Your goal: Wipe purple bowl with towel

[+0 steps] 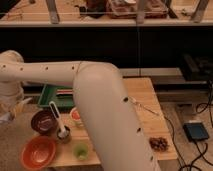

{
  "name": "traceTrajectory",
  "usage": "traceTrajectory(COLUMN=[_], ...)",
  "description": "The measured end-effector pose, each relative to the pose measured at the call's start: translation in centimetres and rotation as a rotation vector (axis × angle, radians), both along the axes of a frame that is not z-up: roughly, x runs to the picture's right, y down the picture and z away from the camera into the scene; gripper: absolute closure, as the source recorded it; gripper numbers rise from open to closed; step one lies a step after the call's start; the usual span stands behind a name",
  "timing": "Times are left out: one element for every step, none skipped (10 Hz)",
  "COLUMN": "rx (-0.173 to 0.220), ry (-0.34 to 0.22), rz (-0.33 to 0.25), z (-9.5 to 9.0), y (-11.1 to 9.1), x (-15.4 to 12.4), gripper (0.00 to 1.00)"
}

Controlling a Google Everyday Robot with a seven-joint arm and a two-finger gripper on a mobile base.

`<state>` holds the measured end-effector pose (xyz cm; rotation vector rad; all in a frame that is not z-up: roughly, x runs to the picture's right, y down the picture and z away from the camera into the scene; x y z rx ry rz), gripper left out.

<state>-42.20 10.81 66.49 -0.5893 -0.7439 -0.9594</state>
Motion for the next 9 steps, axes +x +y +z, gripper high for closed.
traceTrajectory(rx=[-0.027, -0.074, -0.136, -0.164, -0.166, -0.167, -0.166, -0.166, -0.169], ry=[0.027, 0.061, 0.103, 0.124, 0.121, 0.119, 0.124, 0.132, 0.155], rz=[0.012, 0.033, 0.082, 0.109, 0.108, 0.106, 0.107, 0.105, 0.095], z=[1.1, 2.3, 3.8, 4.4, 4.3, 4.2, 4.3, 4.4, 4.4], y=[1.0, 2.6, 3.7, 4.0, 4.1, 4.2, 4.1, 4.1, 4.4], x=[0.3, 0.4, 1.3, 1.8, 1.6, 1.5, 1.7, 1.7, 1.7], gripper=[1.00, 1.00, 1.00, 1.00, 1.00, 1.00, 1.00, 1.00, 1.00])
